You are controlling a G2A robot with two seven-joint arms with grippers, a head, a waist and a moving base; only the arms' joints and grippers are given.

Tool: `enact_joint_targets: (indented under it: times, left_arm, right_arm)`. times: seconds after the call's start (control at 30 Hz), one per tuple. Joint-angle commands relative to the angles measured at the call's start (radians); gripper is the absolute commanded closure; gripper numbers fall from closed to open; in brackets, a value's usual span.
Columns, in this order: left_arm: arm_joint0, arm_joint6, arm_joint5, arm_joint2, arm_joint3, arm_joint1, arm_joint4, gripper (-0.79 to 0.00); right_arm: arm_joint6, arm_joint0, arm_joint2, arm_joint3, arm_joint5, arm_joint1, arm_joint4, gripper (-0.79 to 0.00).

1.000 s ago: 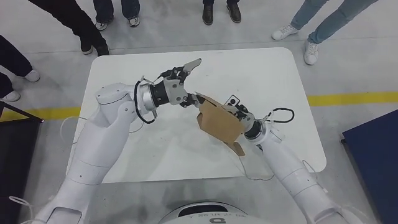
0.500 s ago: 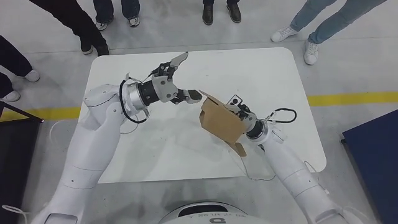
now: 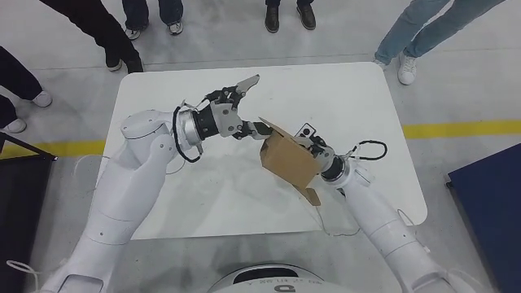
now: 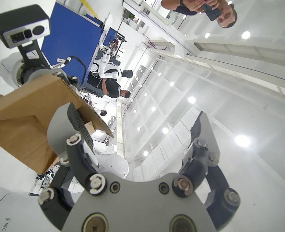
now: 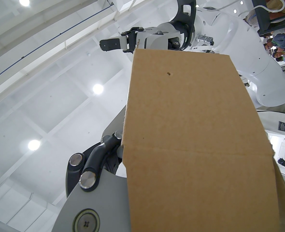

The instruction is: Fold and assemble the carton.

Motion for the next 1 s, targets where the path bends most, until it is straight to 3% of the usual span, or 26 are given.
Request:
enact_joint_targets:
  times: [0.0, 0.47, 0.63, 0.7, 0.8, 0.97]
  left_arm:
    - [-0.002, -0.009, -0.004, 0.005, 0.007, -0.001, -0.016, -0.785]
    - [-0.022, -0.029, -0.026, 0.043, 0.076, -0.006, -0.068, -0.785]
    - [-0.032, -0.042, -0.014, 0.056, 0.082, -0.004, -0.047, -0.388]
    - [-0.035, -0.050, -0.006, 0.058, 0.083, -0.002, -0.038, -0.296]
    - [-0.039, -0.066, 0.016, 0.059, 0.083, 0.003, -0.015, -0.222]
    - [-0.045, -0.098, 0.069, 0.061, 0.075, 0.013, 0.034, -0.203]
  right_arm:
    - [0.003, -0.002, 0.003, 0.000, 0.000, 0.001, 0.000, 0.000]
    - [0.013, -0.009, 0.004, -0.014, 0.004, 0.000, -0.010, 0.000]
    - [0.013, -0.012, 0.005, -0.017, 0.006, 0.000, -0.010, 0.000]
    - [0.011, -0.013, 0.006, -0.018, 0.005, 0.000, -0.011, 0.000]
    - [0.011, -0.015, 0.008, -0.018, 0.006, 0.000, -0.010, 0.000]
    - [0.010, -0.016, 0.011, -0.020, 0.008, 0.001, -0.014, 0.000]
